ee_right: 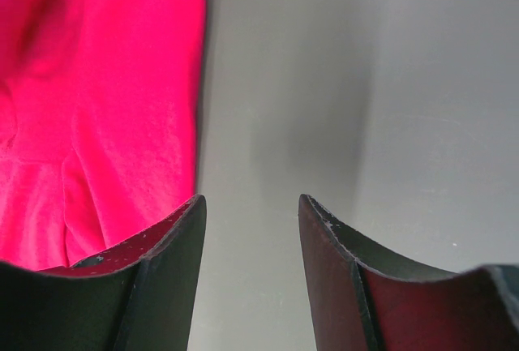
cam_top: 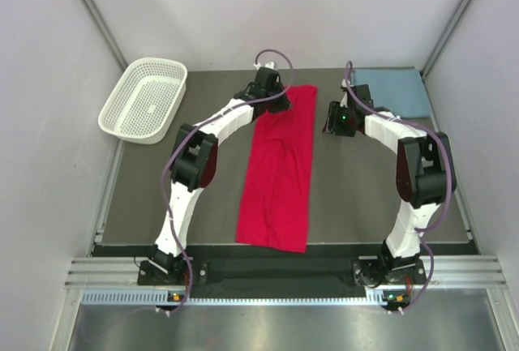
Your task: Fold and stack the t-shirts
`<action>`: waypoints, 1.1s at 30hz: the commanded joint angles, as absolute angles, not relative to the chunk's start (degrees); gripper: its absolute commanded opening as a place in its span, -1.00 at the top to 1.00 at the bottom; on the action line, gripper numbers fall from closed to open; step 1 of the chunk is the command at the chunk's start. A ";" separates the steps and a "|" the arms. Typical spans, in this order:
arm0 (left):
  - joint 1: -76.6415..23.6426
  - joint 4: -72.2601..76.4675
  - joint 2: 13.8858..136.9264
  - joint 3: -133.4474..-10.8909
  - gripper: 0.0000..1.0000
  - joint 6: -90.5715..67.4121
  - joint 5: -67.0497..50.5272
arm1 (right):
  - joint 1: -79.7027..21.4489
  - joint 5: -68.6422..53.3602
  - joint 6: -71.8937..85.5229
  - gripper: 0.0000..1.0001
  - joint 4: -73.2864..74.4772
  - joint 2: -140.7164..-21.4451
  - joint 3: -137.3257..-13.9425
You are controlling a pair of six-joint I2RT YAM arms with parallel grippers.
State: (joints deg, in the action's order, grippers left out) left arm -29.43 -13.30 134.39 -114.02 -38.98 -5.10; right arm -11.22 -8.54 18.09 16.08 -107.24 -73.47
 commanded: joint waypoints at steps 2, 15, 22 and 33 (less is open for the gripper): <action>-30.06 -10.64 132.02 -113.65 0.42 -38.76 -7.81 | -10.11 -8.96 18.19 0.00 13.89 -104.50 -73.13; -19.53 -0.44 130.69 -111.09 -0.16 -31.29 -19.93 | -8.79 -9.32 18.02 0.00 15.20 -104.06 -73.65; -12.49 -0.71 138.33 -116.72 -0.07 -28.74 -26.18 | -8.35 -9.14 17.32 0.00 16.43 -103.62 -73.74; -11.25 6.14 146.77 -120.85 -0.09 -32.96 -28.56 | -7.65 -9.49 17.14 0.00 16.35 -103.88 -71.63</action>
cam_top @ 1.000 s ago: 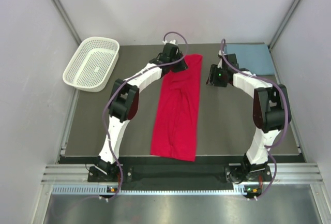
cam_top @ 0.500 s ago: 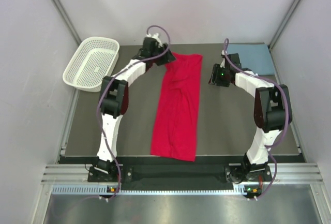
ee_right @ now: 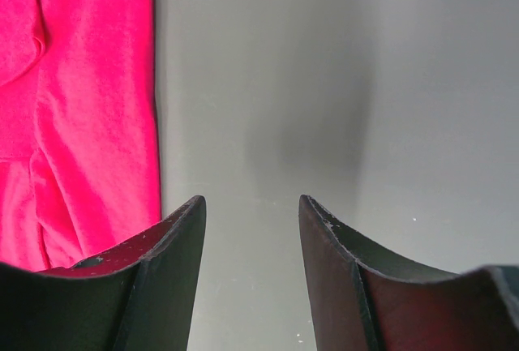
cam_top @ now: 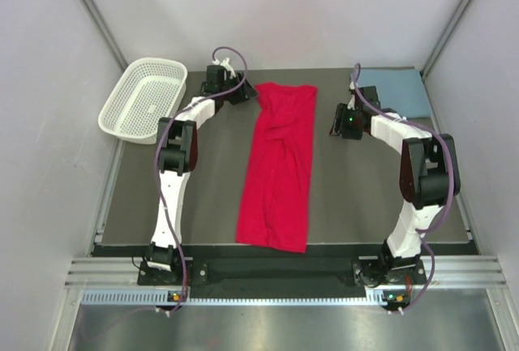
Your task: Fold and stack the t-shirts
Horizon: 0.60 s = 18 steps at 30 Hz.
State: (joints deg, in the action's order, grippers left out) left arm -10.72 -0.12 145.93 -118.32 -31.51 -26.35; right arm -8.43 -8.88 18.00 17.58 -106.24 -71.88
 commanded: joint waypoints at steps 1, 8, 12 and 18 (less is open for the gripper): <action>-11.25 6.24 147.30 -121.81 -0.09 -33.57 -28.22 | -7.65 -9.49 17.14 0.00 16.26 -103.97 -71.72; -11.25 9.14 150.20 -123.31 0.08 -37.44 -25.84 | -7.65 -9.75 17.58 0.00 15.73 -105.03 -71.81; -11.25 10.63 151.52 -123.40 0.17 -39.28 -24.88 | -7.73 -10.02 17.75 0.00 15.64 -105.47 -72.07; -10.46 10.73 154.94 -127.35 0.65 -40.78 -23.38 | -7.65 -10.28 17.93 0.00 16.26 -105.38 -72.95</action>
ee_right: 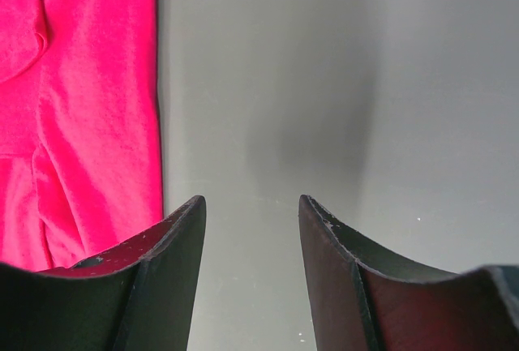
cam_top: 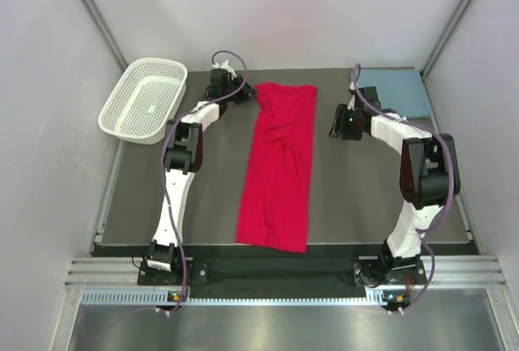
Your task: Fold and stack the t-shirts
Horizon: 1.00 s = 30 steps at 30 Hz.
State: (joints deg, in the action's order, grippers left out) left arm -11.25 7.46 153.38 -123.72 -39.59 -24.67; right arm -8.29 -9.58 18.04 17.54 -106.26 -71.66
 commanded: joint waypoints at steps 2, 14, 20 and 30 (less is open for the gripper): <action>-10.20 10.98 155.30 -128.67 0.92 -41.22 -22.51 | -7.65 -9.93 17.93 0.00 16.61 -105.21 -72.77; -9.23 6.95 156.27 -135.18 -0.08 -37.71 -18.28 | -8.09 -12.12 18.98 -0.04 21.35 -105.55 -75.23; -9.23 -5.69 147.41 -129.40 -0.45 -30.51 -17.06 | -10.71 -14.85 18.90 -0.17 27.67 -102.50 -76.38; -10.10 -14.14 103.60 -81.37 -0.26 -25.66 -18.00 | -25.03 -17.57 22.84 -0.37 31.47 -81.69 -57.50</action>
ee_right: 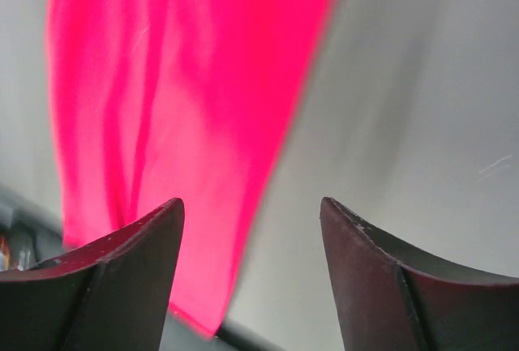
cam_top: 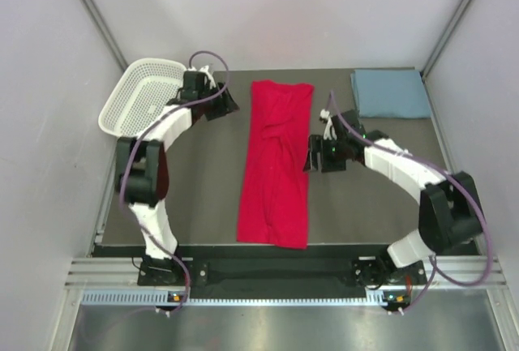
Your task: Fold and stack the t-shirts
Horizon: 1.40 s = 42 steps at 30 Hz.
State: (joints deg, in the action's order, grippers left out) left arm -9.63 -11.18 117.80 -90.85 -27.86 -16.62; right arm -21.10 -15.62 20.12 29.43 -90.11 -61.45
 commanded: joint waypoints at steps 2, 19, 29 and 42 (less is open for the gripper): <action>-11.33 -15.29 92.97 -73.78 -0.26 -26.80 -18.72 | -28.63 -19.23 24.95 -0.39 30.50 -76.41 -51.96; -30.93 -31.55 43.51 -30.68 -0.32 -48.77 -12.57 | -50.53 -15.47 52.11 -0.27 19.96 -53.62 -24.45; -34.19 -37.70 44.56 -28.22 -0.01 -55.19 -10.37 | -50.89 -12.40 61.88 0.00 17.40 -47.11 -18.01; -42.36 -36.74 51.06 -25.49 -0.05 -60.38 -6.77 | -51.50 -12.66 61.61 -0.02 15.03 -50.10 -16.79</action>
